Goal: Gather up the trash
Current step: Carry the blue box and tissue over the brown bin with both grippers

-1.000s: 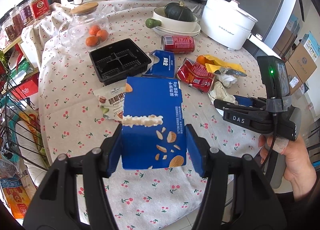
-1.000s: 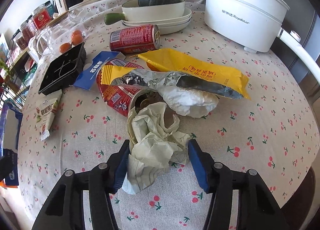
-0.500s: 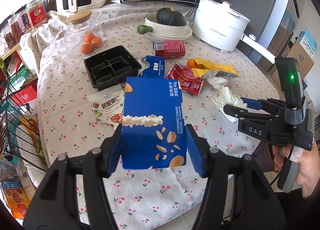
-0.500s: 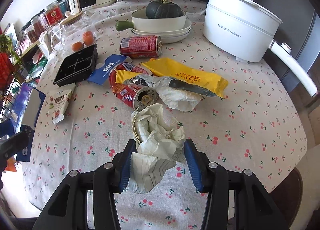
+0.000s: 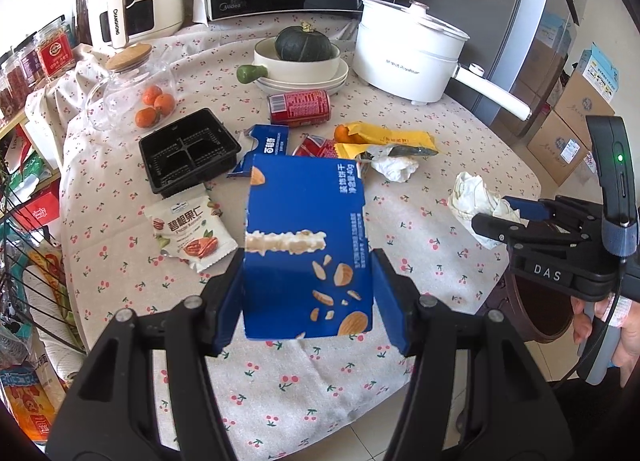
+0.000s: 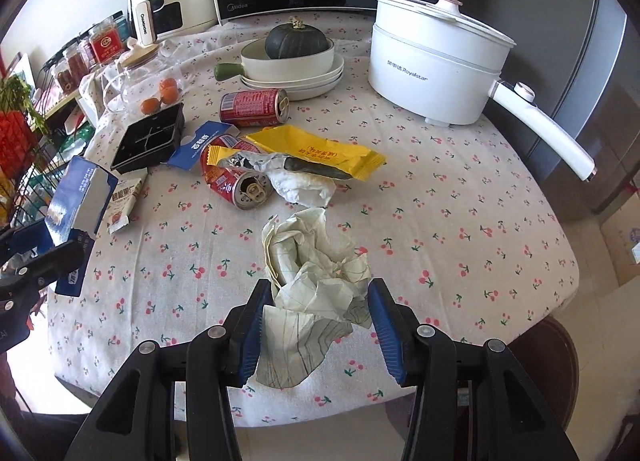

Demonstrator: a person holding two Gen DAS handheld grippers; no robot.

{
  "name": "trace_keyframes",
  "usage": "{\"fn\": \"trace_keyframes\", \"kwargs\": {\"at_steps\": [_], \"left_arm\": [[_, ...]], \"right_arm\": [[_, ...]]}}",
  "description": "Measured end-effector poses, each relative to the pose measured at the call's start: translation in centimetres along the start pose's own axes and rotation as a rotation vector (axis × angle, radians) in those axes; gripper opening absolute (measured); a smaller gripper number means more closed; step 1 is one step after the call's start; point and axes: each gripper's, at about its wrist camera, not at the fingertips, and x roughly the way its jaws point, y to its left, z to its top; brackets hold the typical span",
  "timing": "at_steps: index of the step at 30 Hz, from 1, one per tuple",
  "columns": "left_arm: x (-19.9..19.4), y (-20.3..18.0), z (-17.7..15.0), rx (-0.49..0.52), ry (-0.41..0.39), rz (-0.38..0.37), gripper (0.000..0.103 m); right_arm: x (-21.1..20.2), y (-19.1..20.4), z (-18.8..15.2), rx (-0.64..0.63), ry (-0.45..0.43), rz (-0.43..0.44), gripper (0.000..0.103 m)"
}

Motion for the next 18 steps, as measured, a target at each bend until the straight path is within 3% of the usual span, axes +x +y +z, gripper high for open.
{"fn": "trace_keyframes", "kwargs": {"at_steps": [18], "left_arm": [[0.3,-7.4,-0.1,0.098,-0.012,-0.088,0.061]], "right_arm": [[-4.5,-8.0,-5.1,0.077,0.003,-0.071,0.050]]}}
